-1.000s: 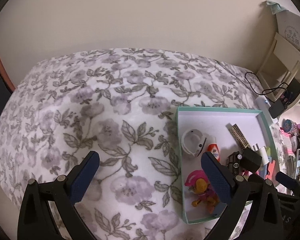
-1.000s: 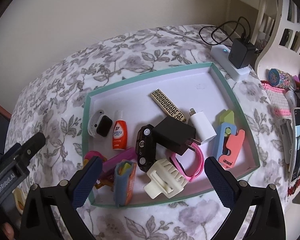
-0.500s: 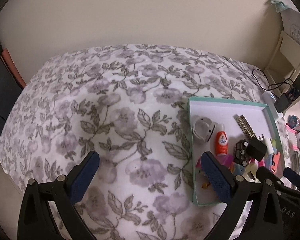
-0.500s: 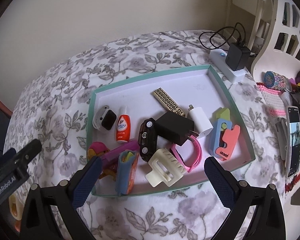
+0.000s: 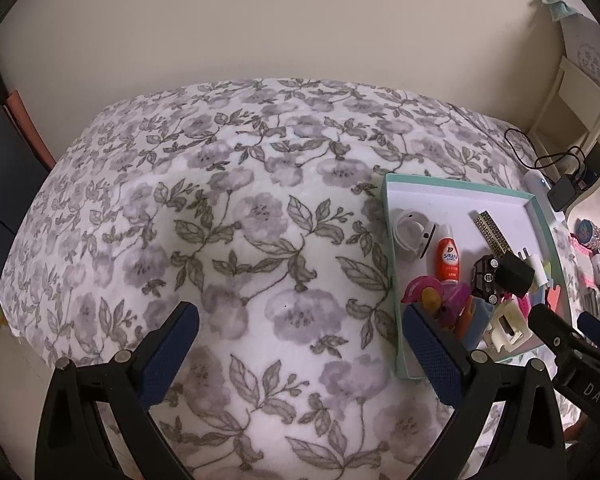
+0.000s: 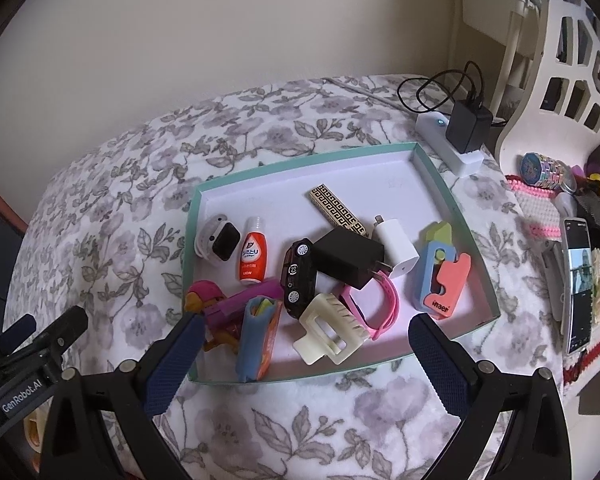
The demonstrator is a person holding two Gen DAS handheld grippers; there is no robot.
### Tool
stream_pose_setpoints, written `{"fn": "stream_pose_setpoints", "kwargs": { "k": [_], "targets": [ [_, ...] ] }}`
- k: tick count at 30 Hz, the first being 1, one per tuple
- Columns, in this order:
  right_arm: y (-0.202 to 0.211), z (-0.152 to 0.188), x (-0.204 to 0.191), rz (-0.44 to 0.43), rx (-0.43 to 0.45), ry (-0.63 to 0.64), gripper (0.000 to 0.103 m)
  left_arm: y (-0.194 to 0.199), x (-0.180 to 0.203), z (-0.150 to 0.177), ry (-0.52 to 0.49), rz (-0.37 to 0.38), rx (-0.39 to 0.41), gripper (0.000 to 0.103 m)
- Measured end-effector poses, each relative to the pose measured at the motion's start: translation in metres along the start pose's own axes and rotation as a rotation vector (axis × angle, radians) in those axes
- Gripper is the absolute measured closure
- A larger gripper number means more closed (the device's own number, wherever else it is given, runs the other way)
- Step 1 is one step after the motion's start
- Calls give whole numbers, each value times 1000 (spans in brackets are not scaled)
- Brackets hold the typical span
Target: Organize rigid objects
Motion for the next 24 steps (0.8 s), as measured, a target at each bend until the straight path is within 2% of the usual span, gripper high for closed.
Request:
{"fn": "stream_pose_setpoints", "kwargs": {
  "k": [24],
  "targets": [
    [13, 2, -4, -1, 33, 28, 0, 8, -4, 9, 7, -7, 1, 2]
  ]
}}
Point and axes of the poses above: each gripper's, at about its wrist camera, not at the fingertips, and y roughly against the way its jaws point, x to its right, z to its underside, the point moved 2 cm from there along -y, roughly the way its jaws point, and after that the axes turned 5 degrees about -y, right-handed, at the moved point
